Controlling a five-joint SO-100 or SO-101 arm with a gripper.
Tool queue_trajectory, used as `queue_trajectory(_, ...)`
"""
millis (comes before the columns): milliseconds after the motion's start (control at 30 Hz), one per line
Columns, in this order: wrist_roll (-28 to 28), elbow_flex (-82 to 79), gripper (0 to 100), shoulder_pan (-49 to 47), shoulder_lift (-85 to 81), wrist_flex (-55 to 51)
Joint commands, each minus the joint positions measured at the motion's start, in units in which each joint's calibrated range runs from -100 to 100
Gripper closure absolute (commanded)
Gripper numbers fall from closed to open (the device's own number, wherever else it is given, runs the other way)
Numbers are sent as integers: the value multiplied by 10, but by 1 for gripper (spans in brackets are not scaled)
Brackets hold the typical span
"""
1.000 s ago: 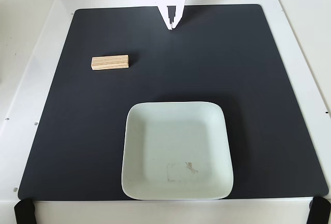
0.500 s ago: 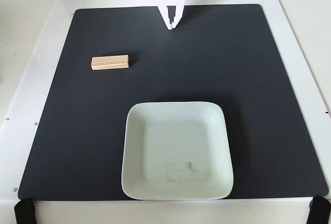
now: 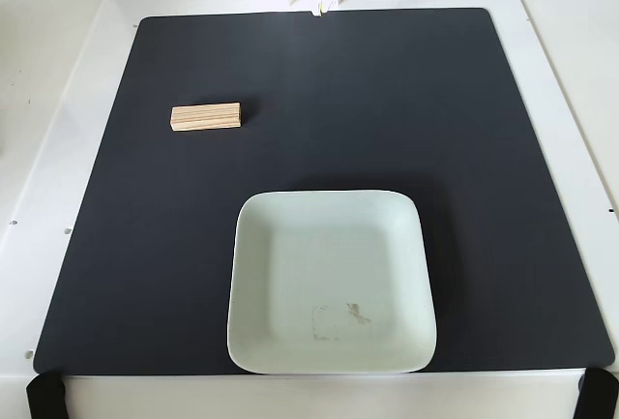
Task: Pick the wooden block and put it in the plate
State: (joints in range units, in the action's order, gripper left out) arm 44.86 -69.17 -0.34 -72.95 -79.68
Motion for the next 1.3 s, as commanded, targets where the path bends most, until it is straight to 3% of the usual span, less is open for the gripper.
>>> queue_trajectory(0, -55, 148, 99, 29, 96, 2)
queue_trajectory(233, -201, 393, 99, 111, 256, 2)
queue_trajectory(367, -254, 480, 99, 188, 332, -19)
queue_trajectory(567, -263, 527, 99, 284, 454, -90)
queue_trajectory(933, -263, 535, 99, 355, 638, 8)
queue_trajectory(1267, -260, 534, 99, 368, 686, 56)
